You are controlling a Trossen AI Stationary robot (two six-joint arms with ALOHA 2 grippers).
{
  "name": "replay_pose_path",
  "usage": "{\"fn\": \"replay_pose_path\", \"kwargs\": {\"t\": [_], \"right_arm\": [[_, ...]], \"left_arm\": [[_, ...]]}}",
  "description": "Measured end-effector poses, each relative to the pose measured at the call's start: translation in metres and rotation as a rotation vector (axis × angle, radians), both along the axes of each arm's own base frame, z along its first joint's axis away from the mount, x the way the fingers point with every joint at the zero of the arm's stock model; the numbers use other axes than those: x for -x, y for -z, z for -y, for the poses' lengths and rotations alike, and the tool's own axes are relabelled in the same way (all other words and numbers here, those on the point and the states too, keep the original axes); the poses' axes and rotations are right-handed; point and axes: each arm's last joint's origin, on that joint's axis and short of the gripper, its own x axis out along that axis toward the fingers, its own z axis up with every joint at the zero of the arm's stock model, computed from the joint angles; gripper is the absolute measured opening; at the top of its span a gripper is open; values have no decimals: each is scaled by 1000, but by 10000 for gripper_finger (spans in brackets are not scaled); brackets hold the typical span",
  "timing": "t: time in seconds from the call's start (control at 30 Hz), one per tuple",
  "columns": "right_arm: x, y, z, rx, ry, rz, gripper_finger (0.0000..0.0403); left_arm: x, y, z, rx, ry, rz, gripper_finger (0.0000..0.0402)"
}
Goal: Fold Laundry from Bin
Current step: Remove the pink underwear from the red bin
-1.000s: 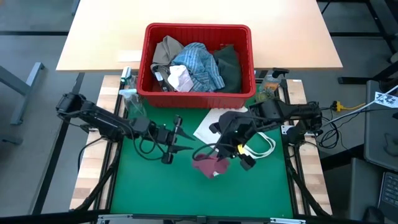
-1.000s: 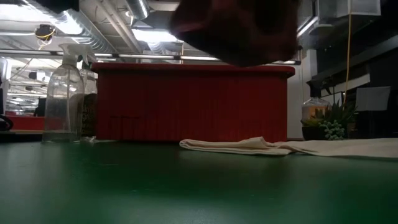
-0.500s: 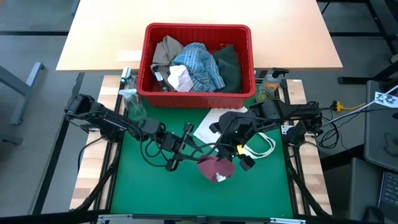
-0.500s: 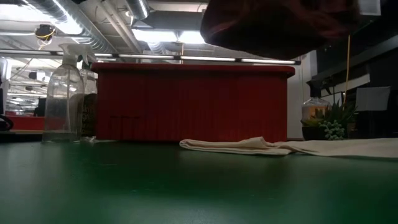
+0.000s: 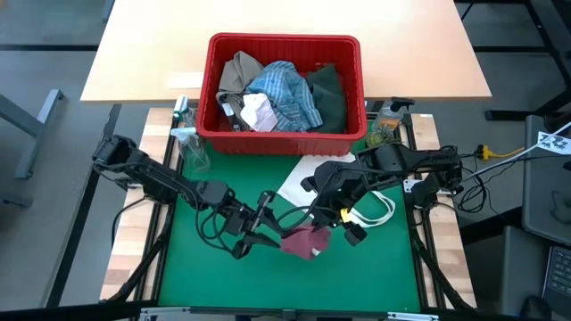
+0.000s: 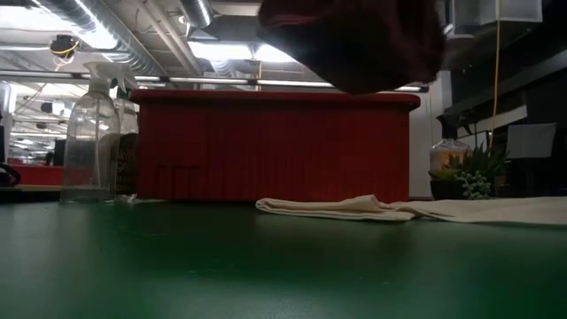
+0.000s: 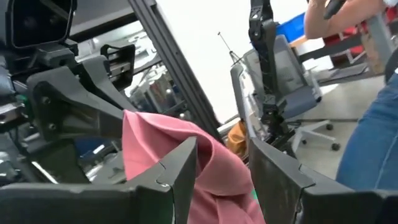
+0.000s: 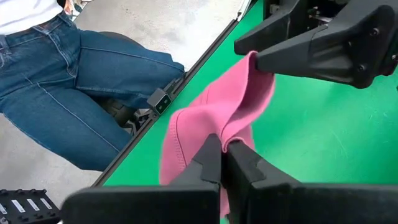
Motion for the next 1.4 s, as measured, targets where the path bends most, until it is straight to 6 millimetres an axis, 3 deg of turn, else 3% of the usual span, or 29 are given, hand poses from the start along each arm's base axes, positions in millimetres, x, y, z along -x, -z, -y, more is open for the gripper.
{"fn": "replay_pose_path", "kwargs": {"t": [0.5,0.63,0.87,1.0,1.17,1.4], "right_arm": [[0,0,0,0,0,1,2],[0,0,0,0,0,1,2],[0,1,1,31,24,-7,2],[5,5,3,51,23,-74,2],[-2,34,1,76,28,-180,2],[-16,108,-2,123,41,-359,2]], "left_arm": [[-2,3,-4,-23,-104,-26,136],[-3,6,-5,-28,-135,-51,105],[-3,8,-4,-18,-132,-80,10],[-3,10,-5,54,-163,-138,5],[-4,23,-7,99,-232,-302,2],[0,41,-7,159,-276,-518,1]]}}
